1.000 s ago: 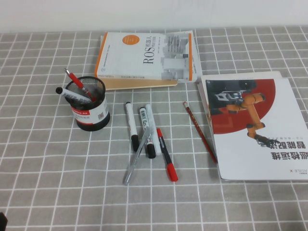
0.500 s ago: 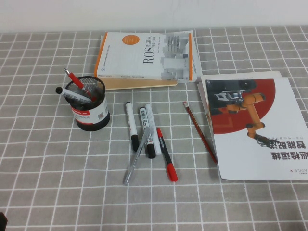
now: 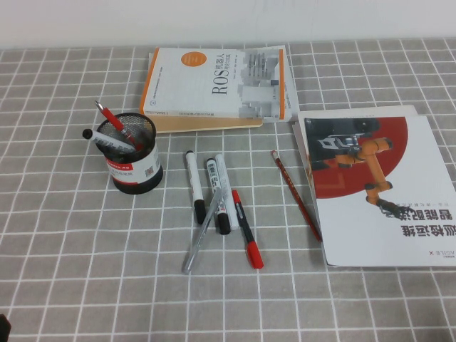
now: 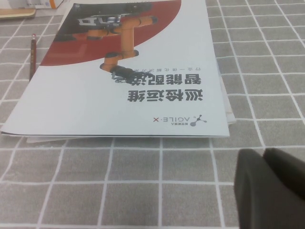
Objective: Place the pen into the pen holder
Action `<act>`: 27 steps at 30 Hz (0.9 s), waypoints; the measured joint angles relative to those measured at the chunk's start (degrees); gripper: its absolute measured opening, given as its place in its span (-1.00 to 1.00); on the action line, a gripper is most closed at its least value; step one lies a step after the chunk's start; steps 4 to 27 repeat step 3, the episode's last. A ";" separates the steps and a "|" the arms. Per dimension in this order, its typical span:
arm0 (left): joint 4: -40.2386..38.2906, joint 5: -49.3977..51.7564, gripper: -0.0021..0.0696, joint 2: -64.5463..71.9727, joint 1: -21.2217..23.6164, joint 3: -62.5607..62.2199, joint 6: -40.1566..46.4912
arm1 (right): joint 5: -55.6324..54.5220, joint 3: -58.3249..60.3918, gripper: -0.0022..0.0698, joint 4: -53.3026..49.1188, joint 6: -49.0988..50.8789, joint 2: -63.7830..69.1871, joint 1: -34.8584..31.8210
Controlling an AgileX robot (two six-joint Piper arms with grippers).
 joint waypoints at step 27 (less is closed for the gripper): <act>0.00 0.00 -0.96 0.00 0.00 0.00 0.00 | 0.00 0.00 -0.97 0.00 0.00 0.00 0.00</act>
